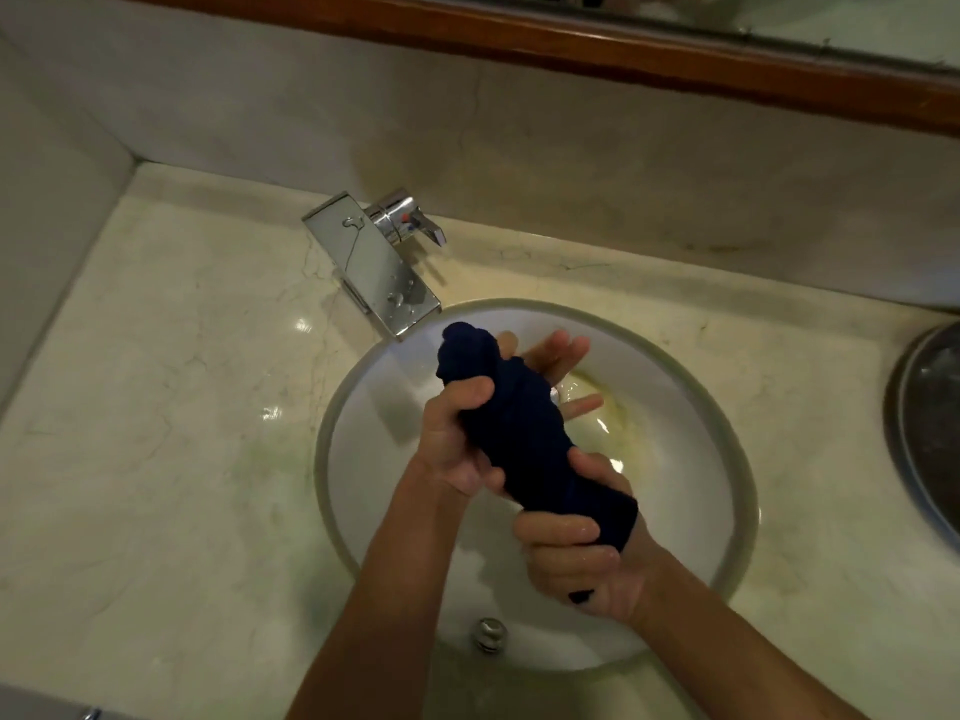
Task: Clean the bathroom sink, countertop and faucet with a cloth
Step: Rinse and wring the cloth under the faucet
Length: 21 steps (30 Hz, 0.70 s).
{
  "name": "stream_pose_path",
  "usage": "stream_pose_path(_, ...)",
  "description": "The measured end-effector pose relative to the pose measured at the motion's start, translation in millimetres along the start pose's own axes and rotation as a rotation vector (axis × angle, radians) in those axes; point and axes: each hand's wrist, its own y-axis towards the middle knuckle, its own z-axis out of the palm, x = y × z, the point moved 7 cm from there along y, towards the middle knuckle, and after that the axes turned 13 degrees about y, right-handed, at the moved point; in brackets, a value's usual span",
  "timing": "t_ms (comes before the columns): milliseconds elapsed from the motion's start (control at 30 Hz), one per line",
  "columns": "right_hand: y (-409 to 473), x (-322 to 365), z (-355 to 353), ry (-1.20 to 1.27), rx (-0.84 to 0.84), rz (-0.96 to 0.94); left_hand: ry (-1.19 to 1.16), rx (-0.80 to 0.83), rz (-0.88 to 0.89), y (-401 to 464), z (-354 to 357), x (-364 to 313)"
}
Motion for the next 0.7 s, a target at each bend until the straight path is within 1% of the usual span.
stream_pose_path(67,1,-1,9,-0.038,0.073,-0.049,-0.089,-0.038,0.015,0,3,-3)
stream_pose_path(133,0,1,19,-0.093,0.101,-0.08,-0.039,-0.154,-0.021,2,2,-8)
stream_pose_path(200,-2,5,26,-0.204,0.018,-0.115,0.062,-0.275,-0.106,8,3,-13)
stream_pose_path(233,-3,8,28,-0.283,-0.089,-0.141,0.135,-0.372,-0.182,12,-2,-13)
stream_pose_path(267,-4,13,27,-0.366,-0.252,-0.18,0.229,-0.478,-0.261,14,-10,-13)
stream_pose_path(333,-11,30,17,-0.589,-0.69,-0.285,0.498,-0.648,-0.387,14,-30,-13)
stream_pose_path(400,-19,47,7,-0.867,-1.075,-0.306,0.756,-0.719,-0.478,14,-46,-12)
stream_pose_path(467,-22,60,-6,-1.088,-1.331,-0.277,0.912,-0.742,-0.57,15,-59,-2)
stream_pose_path(500,-24,65,-14,-1.167,-1.414,-0.265,0.986,-0.745,-0.611,16,-67,5)
stream_pose_path(567,-25,73,-31,-1.303,-1.522,-0.216,1.188,-0.747,-0.685,18,-83,19)
stream_pose_path(667,-21,77,-51,-1.453,-1.607,-0.125,1.599,-0.704,-0.87,14,-97,32)
stream_pose_path(700,-18,76,-56,-1.494,-1.631,-0.1,1.693,-0.687,-0.909,12,-99,33)
